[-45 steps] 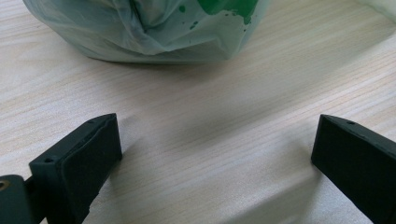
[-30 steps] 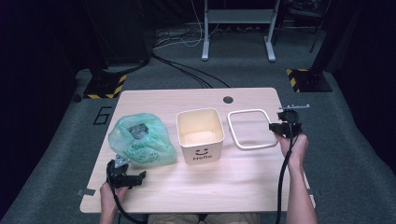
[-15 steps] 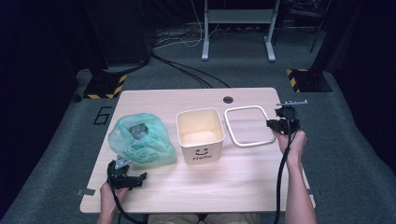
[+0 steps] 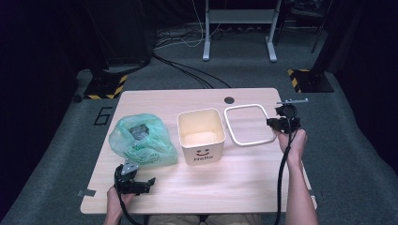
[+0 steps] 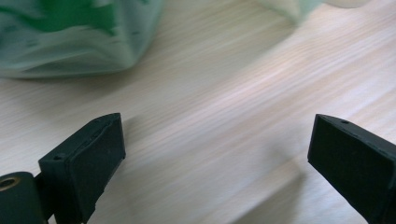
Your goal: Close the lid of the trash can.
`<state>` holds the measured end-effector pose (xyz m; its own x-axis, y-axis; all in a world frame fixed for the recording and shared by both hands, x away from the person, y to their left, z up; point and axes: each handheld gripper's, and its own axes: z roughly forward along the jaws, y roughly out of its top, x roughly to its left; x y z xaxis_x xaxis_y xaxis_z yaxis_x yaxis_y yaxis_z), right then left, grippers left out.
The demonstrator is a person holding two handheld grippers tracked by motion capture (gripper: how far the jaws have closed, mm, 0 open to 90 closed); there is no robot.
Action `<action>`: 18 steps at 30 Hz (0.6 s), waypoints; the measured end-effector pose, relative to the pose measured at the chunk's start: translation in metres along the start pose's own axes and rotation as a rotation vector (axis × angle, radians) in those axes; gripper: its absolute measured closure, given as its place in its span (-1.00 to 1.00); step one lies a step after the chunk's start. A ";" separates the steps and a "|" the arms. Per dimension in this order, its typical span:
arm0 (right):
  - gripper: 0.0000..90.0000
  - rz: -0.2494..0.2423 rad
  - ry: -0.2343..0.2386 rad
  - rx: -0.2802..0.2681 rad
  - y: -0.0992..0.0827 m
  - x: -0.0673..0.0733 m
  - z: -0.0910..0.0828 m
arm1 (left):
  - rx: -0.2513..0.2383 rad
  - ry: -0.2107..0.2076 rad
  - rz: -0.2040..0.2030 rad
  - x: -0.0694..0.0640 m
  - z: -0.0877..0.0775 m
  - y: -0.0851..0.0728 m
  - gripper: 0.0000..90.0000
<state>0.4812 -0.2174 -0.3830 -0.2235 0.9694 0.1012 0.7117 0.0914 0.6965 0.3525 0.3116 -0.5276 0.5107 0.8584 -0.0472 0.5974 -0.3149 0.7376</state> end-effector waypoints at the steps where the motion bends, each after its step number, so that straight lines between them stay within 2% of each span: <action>1: 0.80 0.002 0.000 -0.001 0.000 0.000 0.000 | -0.004 -0.011 -0.005 -0.003 0.001 0.000 -0.91; 7: 0.80 0.003 -0.002 -0.004 0.001 -0.001 -0.003 | -0.001 -0.050 0.028 -0.018 0.004 0.003 -0.91; 10: 0.80 0.001 -0.003 -0.005 0.002 -0.001 -0.004 | -0.010 -0.075 0.020 -0.025 0.005 0.004 -0.89; 13: 0.80 0.000 -0.005 -0.006 0.003 -0.001 -0.005 | 0.000 -0.097 0.050 -0.033 0.007 0.005 -0.88; 18: 0.80 -0.002 -0.003 -0.011 0.004 0.000 -0.006 | -0.003 -0.141 0.071 -0.048 0.009 0.009 -0.88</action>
<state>0.4797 -0.2189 -0.3761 -0.2228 0.9699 0.0984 0.7044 0.0904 0.7041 0.3395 0.2641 -0.5247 0.6338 0.7684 -0.0887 0.5547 -0.3715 0.7445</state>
